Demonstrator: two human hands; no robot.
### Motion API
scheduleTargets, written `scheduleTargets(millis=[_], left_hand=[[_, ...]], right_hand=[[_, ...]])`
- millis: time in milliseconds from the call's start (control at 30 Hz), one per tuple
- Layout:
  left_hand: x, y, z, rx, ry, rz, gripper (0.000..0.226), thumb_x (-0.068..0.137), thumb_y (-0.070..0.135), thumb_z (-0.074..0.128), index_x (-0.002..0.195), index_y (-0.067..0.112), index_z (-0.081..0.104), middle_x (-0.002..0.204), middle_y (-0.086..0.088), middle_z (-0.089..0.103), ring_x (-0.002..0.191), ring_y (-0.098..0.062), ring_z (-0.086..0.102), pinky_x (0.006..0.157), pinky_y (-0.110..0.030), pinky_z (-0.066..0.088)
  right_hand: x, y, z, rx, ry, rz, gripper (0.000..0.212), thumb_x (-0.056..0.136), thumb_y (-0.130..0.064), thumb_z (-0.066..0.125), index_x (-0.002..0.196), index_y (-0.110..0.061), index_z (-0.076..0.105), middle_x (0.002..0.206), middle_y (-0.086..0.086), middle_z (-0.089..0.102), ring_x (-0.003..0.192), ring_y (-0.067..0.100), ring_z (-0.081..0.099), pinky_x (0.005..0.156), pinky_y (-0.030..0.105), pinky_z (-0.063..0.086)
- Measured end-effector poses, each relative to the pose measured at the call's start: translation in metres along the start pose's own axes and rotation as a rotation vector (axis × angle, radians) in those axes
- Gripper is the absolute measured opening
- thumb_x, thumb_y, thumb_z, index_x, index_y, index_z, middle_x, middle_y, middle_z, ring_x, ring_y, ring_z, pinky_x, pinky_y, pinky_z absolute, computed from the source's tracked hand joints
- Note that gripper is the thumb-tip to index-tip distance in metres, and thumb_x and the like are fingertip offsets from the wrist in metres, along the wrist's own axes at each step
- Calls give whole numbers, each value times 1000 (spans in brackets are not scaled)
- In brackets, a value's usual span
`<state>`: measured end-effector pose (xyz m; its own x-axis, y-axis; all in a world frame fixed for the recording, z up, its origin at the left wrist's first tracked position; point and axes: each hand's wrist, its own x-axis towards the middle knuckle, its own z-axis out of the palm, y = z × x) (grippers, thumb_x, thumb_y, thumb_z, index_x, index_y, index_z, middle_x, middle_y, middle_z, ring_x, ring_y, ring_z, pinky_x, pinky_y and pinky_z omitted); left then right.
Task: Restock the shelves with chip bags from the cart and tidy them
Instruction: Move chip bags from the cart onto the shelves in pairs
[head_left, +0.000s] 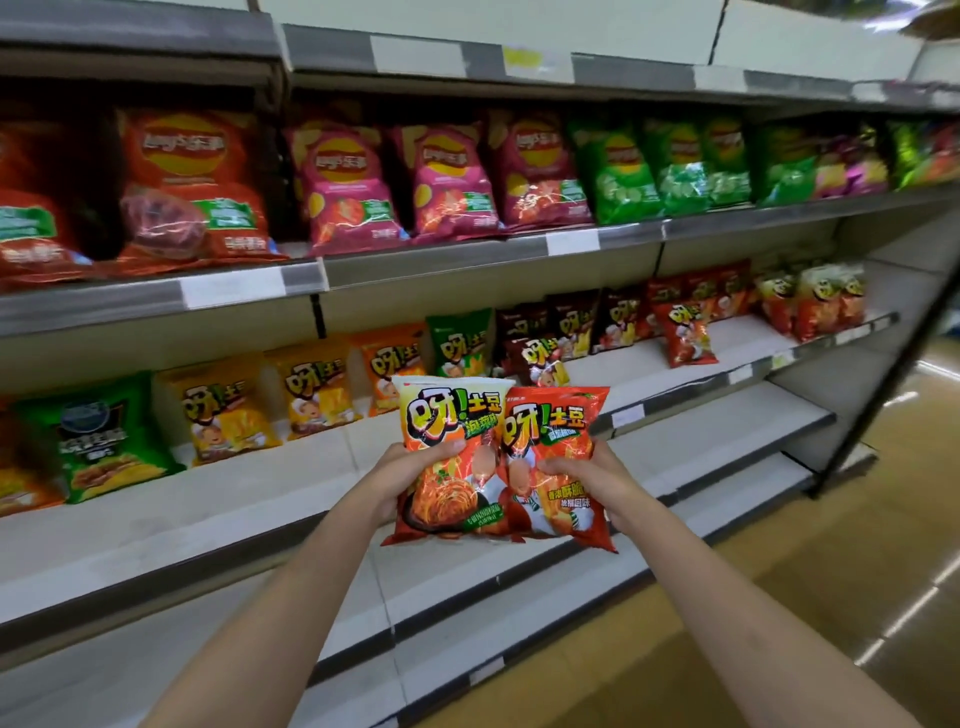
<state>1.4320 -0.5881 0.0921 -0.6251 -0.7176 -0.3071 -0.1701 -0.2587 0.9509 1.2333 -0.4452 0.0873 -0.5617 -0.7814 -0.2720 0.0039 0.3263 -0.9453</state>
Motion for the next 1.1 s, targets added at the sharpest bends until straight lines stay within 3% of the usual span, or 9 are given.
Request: scheduleTargets(millis=[167, 233, 300, 467, 600, 700, 900, 1000, 1100], left_hand=[[66, 20, 33, 37, -79, 39, 54, 62, 42, 79, 108, 21, 63, 103, -5, 73, 96, -23, 69, 88, -38, 54], [89, 30, 48, 25, -109, 46, 43, 70, 37, 78, 106, 22, 62, 103, -4, 72, 95, -22, 68, 83, -35, 55], [110, 38, 60, 8, -134, 46, 34, 76, 33, 77, 104, 23, 61, 101, -3, 72, 93, -21, 68, 77, -32, 54], [158, 54, 83, 10, -208, 57, 36, 73, 33, 77, 105, 25, 61, 104, -4, 71, 96, -22, 67, 81, -34, 54], [191, 54, 94, 17, -240, 45, 59, 62, 38, 80, 116, 23, 59, 109, -6, 71, 101, -24, 67, 91, -39, 52], [213, 55, 105, 37, -278, 25, 71, 57, 41, 82, 121, 22, 58, 111, -7, 71, 102, -26, 67, 96, -44, 51], [237, 49, 136, -7, -301, 8, 54, 63, 34, 79, 112, 25, 59, 110, -8, 71, 103, -27, 67, 97, -46, 50], [250, 47, 152, -16, -289, -21, 56, 68, 33, 78, 119, 20, 58, 109, -9, 71, 102, -28, 67, 96, -44, 51], [262, 46, 171, 12, -279, -27, 83, 54, 42, 88, 127, 19, 54, 111, -8, 71, 102, -27, 68, 94, -45, 52]], right_hand=[[37, -15, -43, -11, 105, -12, 55, 75, -17, 80, 119, -17, 46, 109, 6, 66, 96, 21, 65, 81, 36, 54], [52, -23, -60, -18, 131, -8, 52, 76, -16, 79, 117, -17, 47, 107, 5, 66, 94, 21, 65, 78, 35, 54], [68, -30, -75, -24, 152, 0, 59, 73, -20, 81, 121, -16, 47, 109, 7, 66, 95, 23, 66, 79, 37, 55], [96, -38, -101, 7, 183, 15, 83, 58, -32, 87, 126, -15, 43, 110, 8, 67, 96, 26, 68, 83, 43, 57], [118, -33, -115, 31, 202, 35, 87, 51, -34, 89, 125, -17, 47, 109, 7, 69, 96, 27, 69, 86, 48, 56], [126, -31, -125, 42, 253, 29, 69, 62, -23, 87, 119, -14, 49, 106, 9, 69, 95, 27, 69, 90, 49, 54], [146, -26, -154, 28, 265, 60, 47, 76, -14, 78, 108, -20, 44, 104, 7, 64, 98, 28, 65, 91, 46, 52], [159, -18, -168, 27, 261, 67, 55, 75, -17, 79, 116, -19, 42, 108, 7, 64, 100, 28, 65, 94, 49, 51], [171, -9, -189, 39, 249, 80, 62, 74, -19, 80, 121, -17, 40, 111, 7, 63, 101, 28, 64, 94, 50, 51]])
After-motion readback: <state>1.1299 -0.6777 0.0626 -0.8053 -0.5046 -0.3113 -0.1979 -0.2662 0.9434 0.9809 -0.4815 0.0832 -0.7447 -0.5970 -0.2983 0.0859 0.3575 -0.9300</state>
